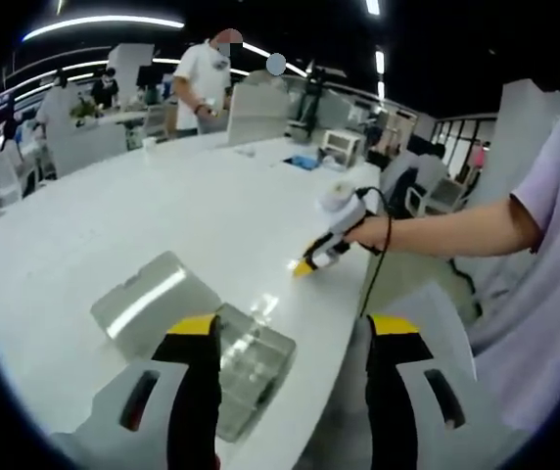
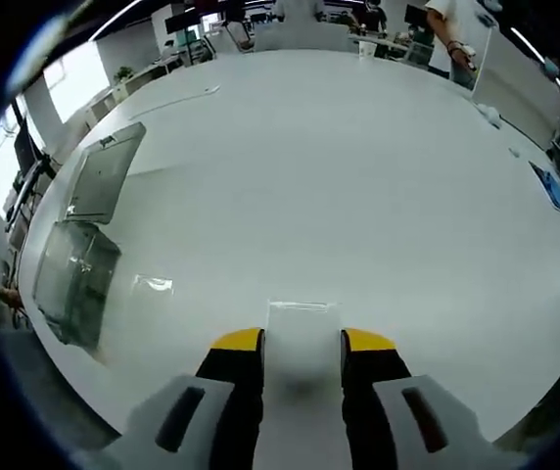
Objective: Insert the divider into the dual guide fixture by aligning both edges with the guide slots and pushing it downward to the bottom, including one-sided entry, uneven engagement, binding, and posture correction.
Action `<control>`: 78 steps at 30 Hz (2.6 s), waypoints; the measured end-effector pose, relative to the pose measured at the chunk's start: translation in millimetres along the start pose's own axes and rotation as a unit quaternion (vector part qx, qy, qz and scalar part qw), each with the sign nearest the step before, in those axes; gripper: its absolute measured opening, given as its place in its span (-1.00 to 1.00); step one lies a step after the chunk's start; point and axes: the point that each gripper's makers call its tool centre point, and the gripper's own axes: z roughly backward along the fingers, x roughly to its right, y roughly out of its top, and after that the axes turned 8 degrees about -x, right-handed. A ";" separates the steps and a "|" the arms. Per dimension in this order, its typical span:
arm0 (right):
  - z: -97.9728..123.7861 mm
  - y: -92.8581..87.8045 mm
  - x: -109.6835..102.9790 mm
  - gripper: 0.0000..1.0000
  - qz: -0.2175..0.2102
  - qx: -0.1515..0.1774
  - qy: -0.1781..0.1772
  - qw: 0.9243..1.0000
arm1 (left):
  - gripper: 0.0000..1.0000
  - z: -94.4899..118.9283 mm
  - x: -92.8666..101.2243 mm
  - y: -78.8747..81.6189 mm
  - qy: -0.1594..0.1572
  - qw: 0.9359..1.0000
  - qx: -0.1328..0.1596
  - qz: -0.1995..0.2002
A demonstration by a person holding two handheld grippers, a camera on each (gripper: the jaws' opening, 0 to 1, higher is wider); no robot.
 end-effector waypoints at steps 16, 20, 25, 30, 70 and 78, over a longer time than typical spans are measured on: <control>6.1 4.8 -0.2 -0.48 0.003 0.027 0.015 1.000 | 0.15 -3.7 -0.2 -0.5 -0.003 1.000 -0.001 0.003; 7.7 7.3 -0.3 -0.48 0.002 0.037 0.021 0.999 | 0.10 -5.8 -10.2 -3.9 0.009 1.000 -0.010 0.014; 14.7 9.3 -5.6 -0.48 0.002 0.049 0.031 0.998 | 0.09 -8.3 -17.0 -3.6 0.013 1.000 -0.009 0.024; 23.8 13.4 -8.0 -0.48 0.010 0.068 0.034 0.997 | 0.08 -12.1 -18.1 -3.7 0.012 1.000 -0.012 0.026; 101.8 63.7 -112.2 -0.48 0.135 0.198 0.118 0.964 | -0.08 -21.1 -28.6 1.6 -0.002 0.997 -0.002 0.075; 122.4 85.1 -165.2 -0.48 0.173 0.223 0.159 0.946 | -0.21 -18.5 -41.6 7.1 0.000 0.992 0.024 0.127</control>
